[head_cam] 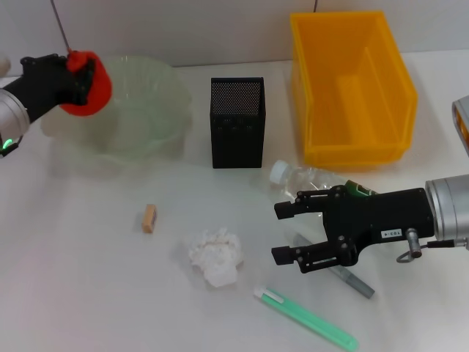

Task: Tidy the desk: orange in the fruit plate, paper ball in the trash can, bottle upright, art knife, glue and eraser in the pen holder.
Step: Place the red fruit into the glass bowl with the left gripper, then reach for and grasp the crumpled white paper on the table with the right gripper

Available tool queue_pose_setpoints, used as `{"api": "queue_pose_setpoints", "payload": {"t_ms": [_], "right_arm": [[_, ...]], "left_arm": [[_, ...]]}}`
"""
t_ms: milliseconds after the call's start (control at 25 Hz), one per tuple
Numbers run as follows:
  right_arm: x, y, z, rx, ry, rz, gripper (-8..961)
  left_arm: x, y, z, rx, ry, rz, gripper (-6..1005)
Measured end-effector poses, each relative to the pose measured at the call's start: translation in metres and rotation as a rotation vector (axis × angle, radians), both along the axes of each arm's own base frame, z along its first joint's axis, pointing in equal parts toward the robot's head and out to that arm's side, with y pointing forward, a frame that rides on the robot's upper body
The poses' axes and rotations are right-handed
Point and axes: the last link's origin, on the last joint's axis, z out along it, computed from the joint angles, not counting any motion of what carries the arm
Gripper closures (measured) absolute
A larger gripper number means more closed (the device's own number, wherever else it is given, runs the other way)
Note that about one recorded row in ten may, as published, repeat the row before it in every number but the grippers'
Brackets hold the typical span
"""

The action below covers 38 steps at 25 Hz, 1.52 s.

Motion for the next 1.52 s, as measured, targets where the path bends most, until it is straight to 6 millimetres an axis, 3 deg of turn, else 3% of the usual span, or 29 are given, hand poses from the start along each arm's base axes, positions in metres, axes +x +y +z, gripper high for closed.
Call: {"api": "queue_pose_setpoints", "payload": {"t_ms": [360, 520, 560, 680, 800, 840, 880, 920, 960, 1000, 1040, 1080, 1200, 1280, 1520], "right_arm": [[-0.002, 0.011, 0.000, 0.034, -0.007, -0.034, 163], [-0.004, 0.013, 0.003, 0.039, -0.005, -0.048, 162], [-0.005, 0.015, 0.008, 0.042, -0.006, -0.061, 162], [-0.008, 0.018, 0.015, 0.043, -0.011, -0.078, 162], [-0.017, 0.023, 0.031, 0.024, -0.023, -0.123, 162], [-0.025, 0.026, 0.045, 0.006, -0.052, -0.142, 162], [-0.031, 0.027, 0.054, -0.005, -0.077, -0.150, 162], [-0.031, 0.027, 0.054, -0.005, -0.077, -0.150, 162], [-0.044, 0.029, 0.069, -0.033, -0.155, -0.186, 162], [-0.051, 0.030, 0.075, -0.044, -0.203, -0.198, 162], [-0.059, 0.031, 0.079, -0.051, -0.266, -0.209, 162], [-0.068, 0.032, 0.082, -0.054, -0.332, -0.219, 162], [-0.085, 0.033, 0.080, -0.054, -0.475, -0.229, 162], [-0.113, 0.031, 0.065, -0.055, -0.653, -0.210, 162], [-0.144, 0.030, 0.030, -0.051, -0.730, -0.176, 162]], "left_arm": [[-0.003, -0.006, -0.006, -0.042, 0.022, -0.004, 662], [-0.012, -0.021, -0.001, -0.083, -0.043, -0.007, 491], [-0.018, -0.040, 0.003, -0.131, -0.092, -0.032, 448], [-0.021, -0.055, 0.006, -0.164, -0.130, -0.064, 214], [-0.028, -0.090, 0.008, -0.228, -0.202, -0.135, 183], [-0.028, -0.090, 0.008, -0.228, -0.202, -0.135, 173], [-0.031, -0.105, 0.009, -0.250, -0.232, -0.161, 163], [-0.031, -0.105, 0.009, -0.250, -0.232, -0.161, 152], [-0.037, -0.118, 0.009, -0.257, -0.247, -0.163, 142], [-0.037, -0.118, 0.009, -0.257, -0.247, -0.163, 142], [-0.052, -0.148, 0.003, -0.263, -0.240, -0.184, 142], [-0.052, -0.148, 0.003, -0.263, -0.240, -0.184, 143], [-0.056, -0.157, -0.001, -0.270, -0.241, -0.189, 143], [-0.058, -0.163, -0.005, -0.284, -0.256, -0.182, 143], [-0.057, -0.164, -0.008, -0.296, -0.256, -0.184, 142]]}}
